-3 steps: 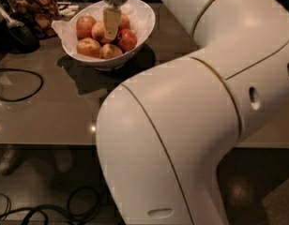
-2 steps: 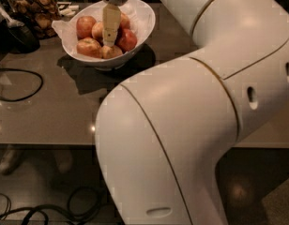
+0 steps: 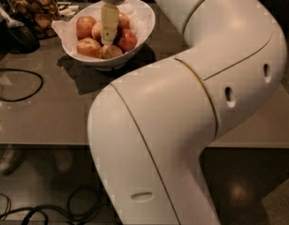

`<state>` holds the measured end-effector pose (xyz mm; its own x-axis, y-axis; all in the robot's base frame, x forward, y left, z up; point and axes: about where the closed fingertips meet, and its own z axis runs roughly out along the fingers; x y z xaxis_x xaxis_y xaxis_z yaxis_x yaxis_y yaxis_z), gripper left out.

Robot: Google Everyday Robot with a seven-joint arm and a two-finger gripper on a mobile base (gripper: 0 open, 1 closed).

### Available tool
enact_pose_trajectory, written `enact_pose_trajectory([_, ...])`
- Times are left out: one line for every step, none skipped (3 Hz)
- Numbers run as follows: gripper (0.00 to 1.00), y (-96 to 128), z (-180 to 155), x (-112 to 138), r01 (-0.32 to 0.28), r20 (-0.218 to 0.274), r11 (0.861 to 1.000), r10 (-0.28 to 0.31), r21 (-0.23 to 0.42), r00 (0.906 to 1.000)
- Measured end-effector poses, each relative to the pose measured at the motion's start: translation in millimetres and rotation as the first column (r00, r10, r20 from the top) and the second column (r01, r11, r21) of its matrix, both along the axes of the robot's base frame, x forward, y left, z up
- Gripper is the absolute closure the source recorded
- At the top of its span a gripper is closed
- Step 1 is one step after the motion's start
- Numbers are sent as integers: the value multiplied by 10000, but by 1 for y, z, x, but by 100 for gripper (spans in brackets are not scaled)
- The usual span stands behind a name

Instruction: Pick apple from white bowl

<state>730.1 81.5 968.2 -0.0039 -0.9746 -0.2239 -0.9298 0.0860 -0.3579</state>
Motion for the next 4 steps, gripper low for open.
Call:
enact_pose_trajectory([0, 4, -1, 6, -100, -312, 9999, 100, -14, 9995])
enact_pose_trajectory([0, 7, 3, 11, -197, -342, 9998, 196, -32, 9992])
enact_pose_trajectory([0, 9, 1, 17, -203, -392, 9998, 205, 53, 9990])
enact_pose_trajectory([14, 10, -2, 21, -132, -400, 9999, 135, 68, 9991])
